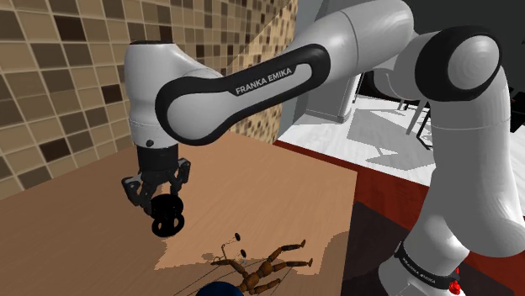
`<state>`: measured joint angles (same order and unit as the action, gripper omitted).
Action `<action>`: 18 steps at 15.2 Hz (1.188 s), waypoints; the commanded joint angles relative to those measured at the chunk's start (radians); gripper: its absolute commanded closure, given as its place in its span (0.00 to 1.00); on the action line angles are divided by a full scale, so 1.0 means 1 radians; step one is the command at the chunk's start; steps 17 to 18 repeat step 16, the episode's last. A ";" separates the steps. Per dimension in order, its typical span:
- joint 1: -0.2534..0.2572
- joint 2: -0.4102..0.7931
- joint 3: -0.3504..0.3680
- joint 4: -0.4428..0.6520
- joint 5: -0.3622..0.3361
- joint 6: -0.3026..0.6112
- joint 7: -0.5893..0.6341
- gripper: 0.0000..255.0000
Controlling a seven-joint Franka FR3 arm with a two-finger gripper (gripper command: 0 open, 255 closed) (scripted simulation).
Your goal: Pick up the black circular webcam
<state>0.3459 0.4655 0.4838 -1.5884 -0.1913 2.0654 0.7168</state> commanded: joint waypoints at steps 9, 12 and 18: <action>0.001 -0.030 0.011 0.085 0.019 -0.112 -0.010 1.00; 0.002 -0.037 0.013 0.117 0.023 -0.150 -0.012 1.00; 0.004 -0.040 0.014 0.141 0.025 -0.177 -0.013 1.00</action>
